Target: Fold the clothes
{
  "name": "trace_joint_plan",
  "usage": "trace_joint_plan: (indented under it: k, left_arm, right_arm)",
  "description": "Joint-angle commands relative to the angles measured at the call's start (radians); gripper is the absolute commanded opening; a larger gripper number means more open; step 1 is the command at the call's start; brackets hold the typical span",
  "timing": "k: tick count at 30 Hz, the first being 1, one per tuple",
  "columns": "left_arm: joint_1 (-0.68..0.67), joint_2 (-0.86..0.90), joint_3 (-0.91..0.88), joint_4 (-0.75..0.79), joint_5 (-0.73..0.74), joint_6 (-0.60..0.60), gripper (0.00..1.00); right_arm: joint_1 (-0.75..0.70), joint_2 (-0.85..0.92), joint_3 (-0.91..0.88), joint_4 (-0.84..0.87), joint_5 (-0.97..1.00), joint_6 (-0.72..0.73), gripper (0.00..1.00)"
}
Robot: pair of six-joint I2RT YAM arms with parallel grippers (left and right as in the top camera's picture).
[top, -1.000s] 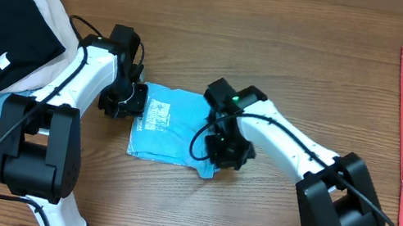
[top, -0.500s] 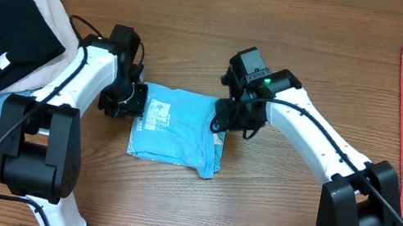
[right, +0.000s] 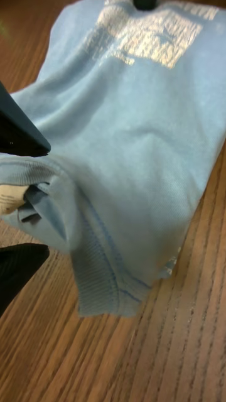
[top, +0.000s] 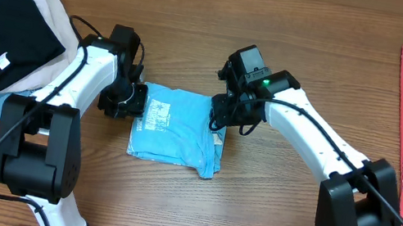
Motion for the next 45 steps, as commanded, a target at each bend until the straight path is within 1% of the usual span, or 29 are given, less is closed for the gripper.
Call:
trace_joint_plan:
  k: [1,5,8,11,12,13,14,17,22,26,27,29,33,41,43,45]
  left_arm:
    - [-0.005,0.005,0.003,-0.002,-0.005,0.008,0.45]
    - [-0.005,0.005,0.003,-0.002,-0.006,0.008,0.45]
    - [-0.005,0.005,0.003,-0.005,-0.006,0.008,0.44]
    - [-0.005,0.005,0.003,-0.005,-0.006,0.008,0.44]
    - [-0.005,0.005,0.003,-0.005,-0.006,0.008,0.44]
    - [-0.005,0.005,0.003,-0.005,-0.006,0.008,0.44]
    - [-0.005,0.005,0.003,-0.005,-0.006,0.008,0.45]
    - [-0.005,0.005,0.003,-0.005,-0.006,0.008,0.45]
    - [-0.005,0.005,0.003,-0.005,-0.006,0.008,0.45]
    - [-0.005,0.005,0.003,-0.005,-0.006,0.008,0.44]
    - [-0.005,0.005,0.003,-0.005,-0.006,0.008,0.44]
    - [-0.005,0.005,0.003,-0.005,-0.006,0.008,0.44]
    - [-0.005,0.005,0.003,-0.005,-0.006,0.008,0.44]
    - [-0.005,0.004,0.003,-0.021,0.004,0.01,0.45]
    - [-0.005,0.002,0.005,-0.039,0.021,0.036,0.42]
    - [-0.003,-0.011,0.022,-0.061,0.024,0.064,0.42]
  right_arm:
    - [0.002,0.051,-0.006,0.013,0.012,0.019,0.48]
    - [0.002,0.06,-0.006,0.068,0.021,0.019,0.48]
    - [0.002,0.06,-0.006,0.104,0.024,0.019,0.42]
    - [0.002,0.06,-0.006,0.116,0.025,0.019,0.41]
    - [0.002,0.06,-0.006,0.116,0.026,0.019,0.36]
    - [0.001,0.06,-0.006,0.114,0.034,0.02,0.29]
    - [0.001,0.061,-0.006,0.111,0.043,0.024,0.19]
    - [0.001,0.061,-0.006,0.111,0.087,0.054,0.04]
    - [-0.027,0.061,-0.006,0.114,0.247,0.123,0.04]
    - [-0.076,0.061,-0.006,0.126,0.259,0.128,0.06]
    - [-0.084,0.061,-0.006,0.125,0.255,0.128,0.11]
    - [-0.097,0.061,-0.006,0.115,0.229,0.127,0.23]
    - [-0.1,0.061,-0.006,0.076,0.217,0.127,0.3]
    - [-0.101,0.035,-0.003,-0.016,0.149,0.119,0.29]
    - [-0.101,0.007,-0.003,-0.045,0.101,0.108,0.29]
    - [-0.101,-0.026,-0.003,-0.077,0.01,0.067,0.3]
